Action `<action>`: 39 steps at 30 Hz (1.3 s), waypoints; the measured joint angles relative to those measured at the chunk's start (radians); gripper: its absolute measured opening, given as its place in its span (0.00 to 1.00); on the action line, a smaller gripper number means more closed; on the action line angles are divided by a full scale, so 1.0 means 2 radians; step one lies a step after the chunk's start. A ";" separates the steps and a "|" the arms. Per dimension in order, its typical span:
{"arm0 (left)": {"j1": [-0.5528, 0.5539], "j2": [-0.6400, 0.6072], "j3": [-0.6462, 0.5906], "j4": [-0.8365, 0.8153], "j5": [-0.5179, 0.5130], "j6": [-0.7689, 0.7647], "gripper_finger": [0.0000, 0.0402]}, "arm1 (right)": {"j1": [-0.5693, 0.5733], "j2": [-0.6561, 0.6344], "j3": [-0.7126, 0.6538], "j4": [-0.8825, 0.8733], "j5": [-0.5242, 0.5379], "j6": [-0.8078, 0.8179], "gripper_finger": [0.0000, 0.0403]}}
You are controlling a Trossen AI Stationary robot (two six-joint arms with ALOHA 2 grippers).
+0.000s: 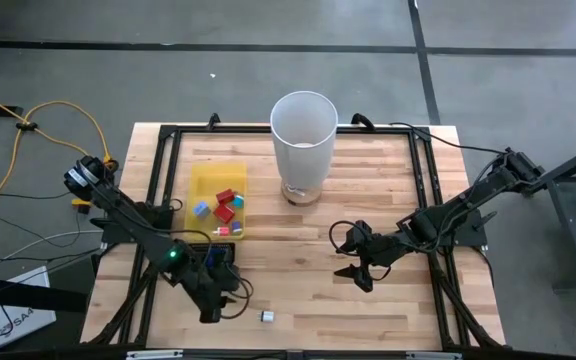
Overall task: Pick & Place Office items
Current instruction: Put the white charger adapter into the yellow bin
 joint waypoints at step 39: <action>0.085 0.212 0.293 -0.113 0.098 0.126 0.40 | 0.000 0.000 0.000 0.012 0.000 0.000 0.74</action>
